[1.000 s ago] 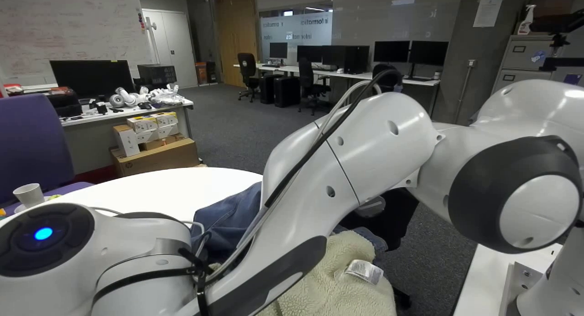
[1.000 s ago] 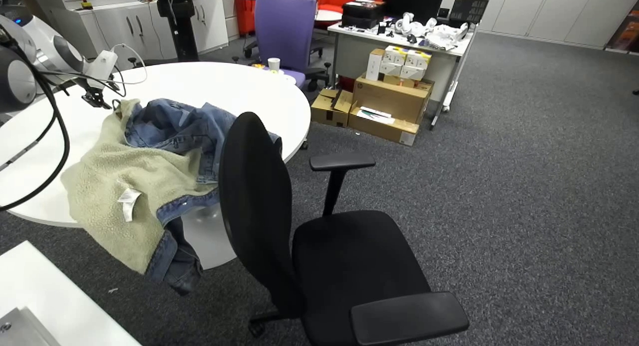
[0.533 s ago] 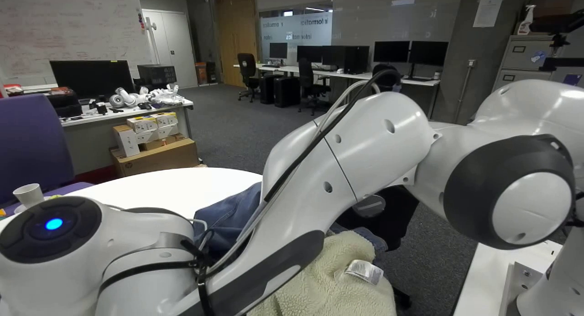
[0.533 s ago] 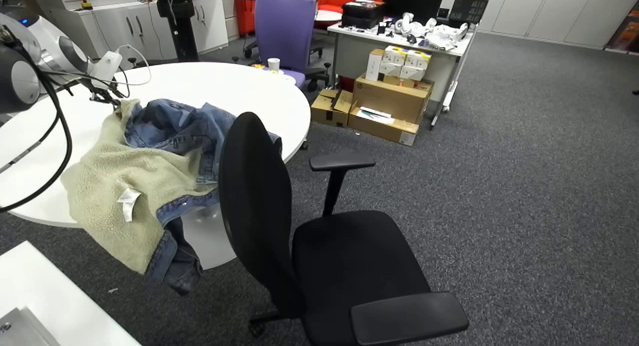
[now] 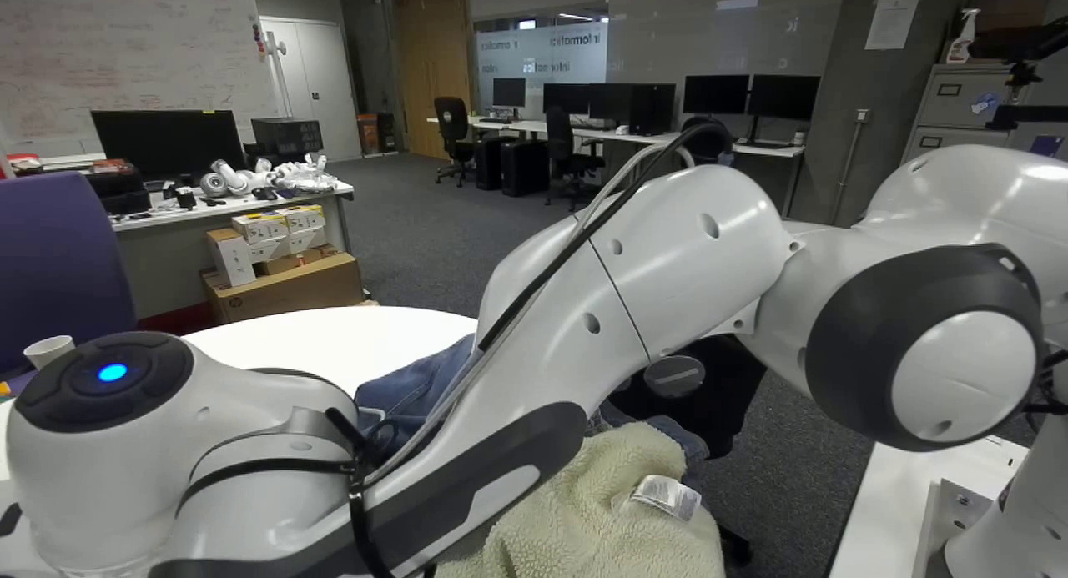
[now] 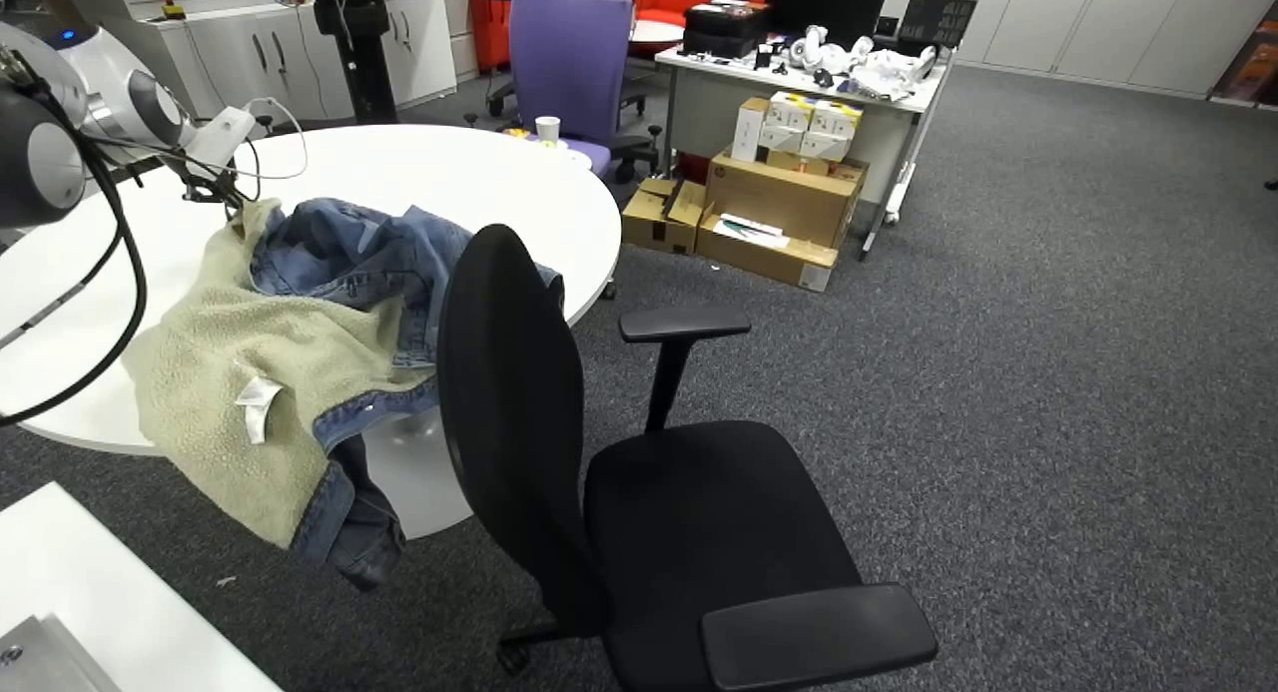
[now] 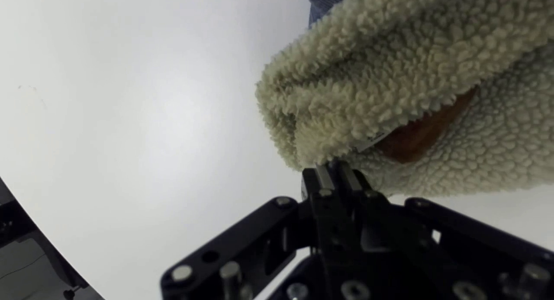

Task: Put the blue jacket on the backrest of the black chair

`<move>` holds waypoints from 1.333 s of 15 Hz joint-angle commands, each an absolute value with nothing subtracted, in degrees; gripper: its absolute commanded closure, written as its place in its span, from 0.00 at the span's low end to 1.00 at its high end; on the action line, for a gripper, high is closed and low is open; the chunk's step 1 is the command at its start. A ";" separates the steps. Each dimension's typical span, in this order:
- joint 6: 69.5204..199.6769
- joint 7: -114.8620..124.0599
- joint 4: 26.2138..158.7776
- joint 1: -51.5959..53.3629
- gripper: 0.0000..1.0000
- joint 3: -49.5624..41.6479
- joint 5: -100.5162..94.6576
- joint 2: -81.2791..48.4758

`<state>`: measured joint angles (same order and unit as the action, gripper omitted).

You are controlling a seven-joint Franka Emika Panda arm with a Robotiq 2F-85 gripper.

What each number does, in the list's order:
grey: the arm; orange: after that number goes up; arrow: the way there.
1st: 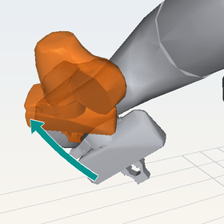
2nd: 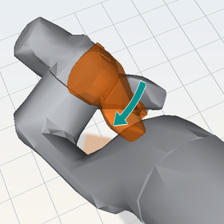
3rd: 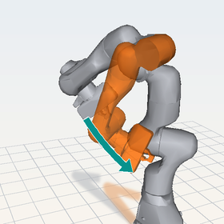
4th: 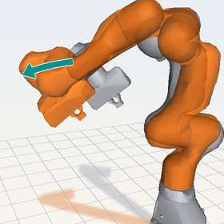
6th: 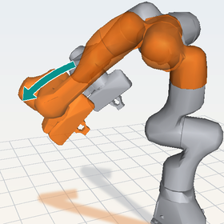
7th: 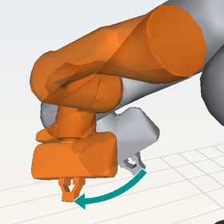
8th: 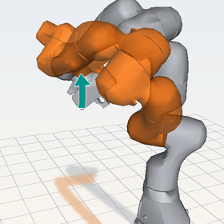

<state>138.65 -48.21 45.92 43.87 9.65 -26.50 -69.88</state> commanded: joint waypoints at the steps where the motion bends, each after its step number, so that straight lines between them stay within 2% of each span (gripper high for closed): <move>1: 129.77 -50.45 44.54 42.97 0.98 12.17 -22.39 -68.29; 5: 120.43 -48.68 43.57 42.94 0.98 11.34 -22.04 -65.16; 11: 113.23 -49.52 46.16 39.97 0.98 14.33 -18.72 -57.44; 20: 119.11 -46.85 60.19 34.77 0.98 18.44 -13.80 -45.79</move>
